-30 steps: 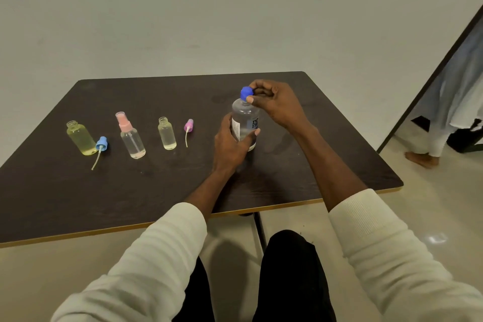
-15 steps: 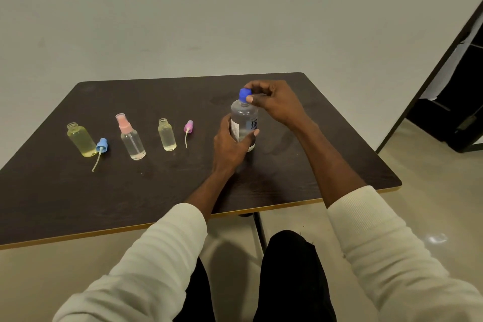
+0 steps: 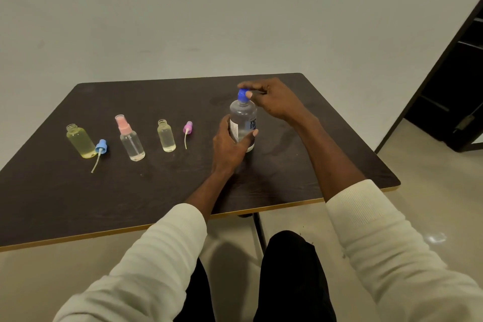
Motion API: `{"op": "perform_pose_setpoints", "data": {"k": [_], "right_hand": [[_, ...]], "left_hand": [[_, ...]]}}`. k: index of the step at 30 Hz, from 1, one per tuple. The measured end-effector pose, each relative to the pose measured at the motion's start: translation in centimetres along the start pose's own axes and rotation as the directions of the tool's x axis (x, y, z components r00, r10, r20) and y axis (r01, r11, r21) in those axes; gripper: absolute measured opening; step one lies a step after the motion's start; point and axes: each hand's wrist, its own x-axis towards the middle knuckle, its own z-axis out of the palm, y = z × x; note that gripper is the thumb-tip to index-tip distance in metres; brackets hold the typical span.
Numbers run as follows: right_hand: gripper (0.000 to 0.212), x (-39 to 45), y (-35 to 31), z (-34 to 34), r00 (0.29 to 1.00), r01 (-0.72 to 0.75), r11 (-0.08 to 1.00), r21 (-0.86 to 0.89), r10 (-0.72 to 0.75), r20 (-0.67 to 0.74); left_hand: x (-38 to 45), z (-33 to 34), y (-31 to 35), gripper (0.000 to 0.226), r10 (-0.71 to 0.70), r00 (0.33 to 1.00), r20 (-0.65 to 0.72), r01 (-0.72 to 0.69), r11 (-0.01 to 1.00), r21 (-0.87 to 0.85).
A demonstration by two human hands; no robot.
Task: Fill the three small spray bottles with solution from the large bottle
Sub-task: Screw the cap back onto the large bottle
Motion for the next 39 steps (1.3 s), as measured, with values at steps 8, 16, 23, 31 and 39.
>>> {"op": "perform_pose_setpoints", "data": {"k": [8, 16, 23, 31, 39], "right_hand": [[0.013, -0.7, 0.3, 0.8, 0.993, 0.042, 0.998, 0.050, -0.036, -0.110], [0.048, -0.3, -0.2, 0.7, 0.991, -0.014, 0.999, -0.052, 0.007, -0.133], [0.034, -0.3, -0.6, -0.3, 1.000, -0.003, 0.999, -0.048, 0.004, 0.025], [0.017, -0.6, 0.0, 0.1, 0.999, -0.002, 0.999, 0.049, 0.004, -0.048], [0.054, -0.4, 0.3, -0.1, 0.999, -0.053, 0.995, 0.080, 0.053, -0.005]], "left_hand": [[-0.2, -0.1, 0.1, 0.063, 0.010, 1.000, 0.002, -0.010, 1.000, 0.005], [0.0, 0.0, -0.2, 0.071, -0.006, 1.000, 0.009, 0.006, 1.000, 0.021], [-0.2, -0.2, 0.4, 0.066, 0.003, 1.000, 0.003, -0.003, 1.000, -0.003], [-0.2, -0.1, 0.2, 0.068, 0.004, 1.000, 0.002, -0.004, 1.000, 0.014], [-0.1, 0.0, 0.0, 0.074, -0.023, 0.999, 0.026, 0.022, 0.999, 0.031]]}}
